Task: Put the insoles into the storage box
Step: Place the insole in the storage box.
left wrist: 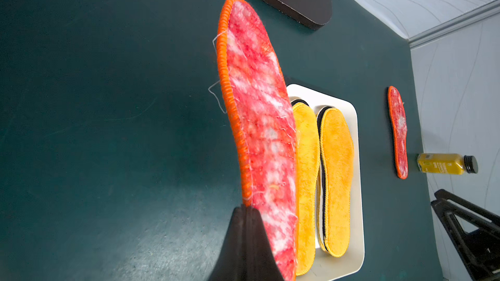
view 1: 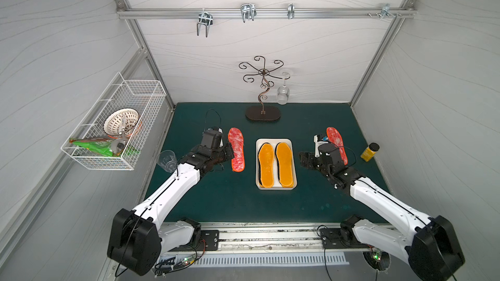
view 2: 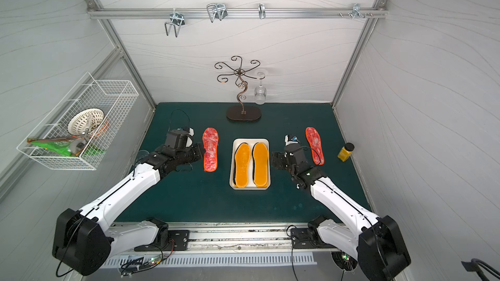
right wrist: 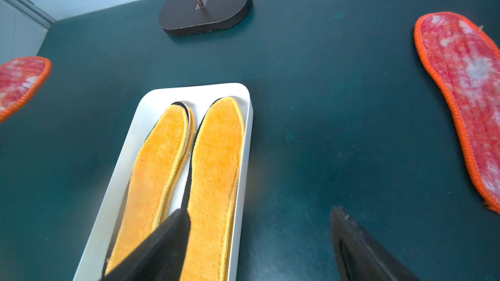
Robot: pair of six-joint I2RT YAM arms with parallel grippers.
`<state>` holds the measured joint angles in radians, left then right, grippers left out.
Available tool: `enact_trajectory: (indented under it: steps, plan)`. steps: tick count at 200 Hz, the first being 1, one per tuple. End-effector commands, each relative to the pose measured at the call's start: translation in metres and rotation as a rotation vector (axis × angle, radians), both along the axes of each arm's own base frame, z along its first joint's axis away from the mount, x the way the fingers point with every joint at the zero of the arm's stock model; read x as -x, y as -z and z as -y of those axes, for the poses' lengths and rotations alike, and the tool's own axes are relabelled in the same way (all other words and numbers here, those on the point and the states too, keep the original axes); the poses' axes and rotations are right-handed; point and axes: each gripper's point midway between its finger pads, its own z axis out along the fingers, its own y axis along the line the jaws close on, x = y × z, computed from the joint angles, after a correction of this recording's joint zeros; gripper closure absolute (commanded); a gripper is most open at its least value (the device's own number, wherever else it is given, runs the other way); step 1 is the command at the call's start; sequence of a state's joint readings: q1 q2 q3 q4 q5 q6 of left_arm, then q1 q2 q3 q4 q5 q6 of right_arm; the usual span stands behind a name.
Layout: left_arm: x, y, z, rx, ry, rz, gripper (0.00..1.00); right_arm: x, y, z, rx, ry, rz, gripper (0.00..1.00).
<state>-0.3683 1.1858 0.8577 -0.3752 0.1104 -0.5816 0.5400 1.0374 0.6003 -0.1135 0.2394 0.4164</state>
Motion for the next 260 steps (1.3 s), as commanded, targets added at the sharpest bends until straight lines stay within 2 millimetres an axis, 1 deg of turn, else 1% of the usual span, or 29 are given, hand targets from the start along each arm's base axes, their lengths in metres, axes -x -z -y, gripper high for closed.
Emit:
enact_trajectory:
  steps: [1,39,65,96,138,157,177,211,248,260]
  plan:
    - [-0.007,-0.029,0.021,0.025,0.059,0.069,1.00,0.003,-0.003,0.011,0.010,0.051,0.017,0.14]
    - [-0.004,-0.046,0.060,0.069,0.145,0.107,1.00,0.006,-0.009,0.024,0.000,0.102,0.052,0.14]
    - [-0.003,-0.044,0.088,0.125,0.198,0.104,1.00,0.006,-0.009,0.029,-0.015,0.123,0.058,0.14]
    - [-0.004,-0.031,0.114,0.158,0.226,0.078,1.00,0.006,-0.007,0.030,-0.016,0.129,0.052,0.14]
    - [-0.008,-0.006,0.132,0.181,0.196,0.098,1.00,0.005,-0.006,0.028,-0.014,0.125,0.043,0.14]
    - [-0.007,0.011,0.138,0.177,0.195,0.079,1.00,0.005,-0.006,0.028,-0.015,0.124,0.043,0.14]
    - [-0.009,0.027,0.140,0.167,0.184,0.057,1.00,0.005,-0.006,0.028,-0.014,0.123,0.041,0.14]
    - [-0.011,0.051,0.134,0.119,0.148,0.028,1.00,0.005,-0.006,0.028,-0.015,0.122,0.041,0.14]
    - [-0.006,0.073,0.129,0.108,0.127,-0.015,1.00,0.005,-0.005,0.028,-0.012,0.123,0.038,0.14]
    - [-0.004,0.078,0.129,0.105,0.128,-0.028,1.00,0.004,-0.004,0.028,-0.010,0.123,0.036,0.14]
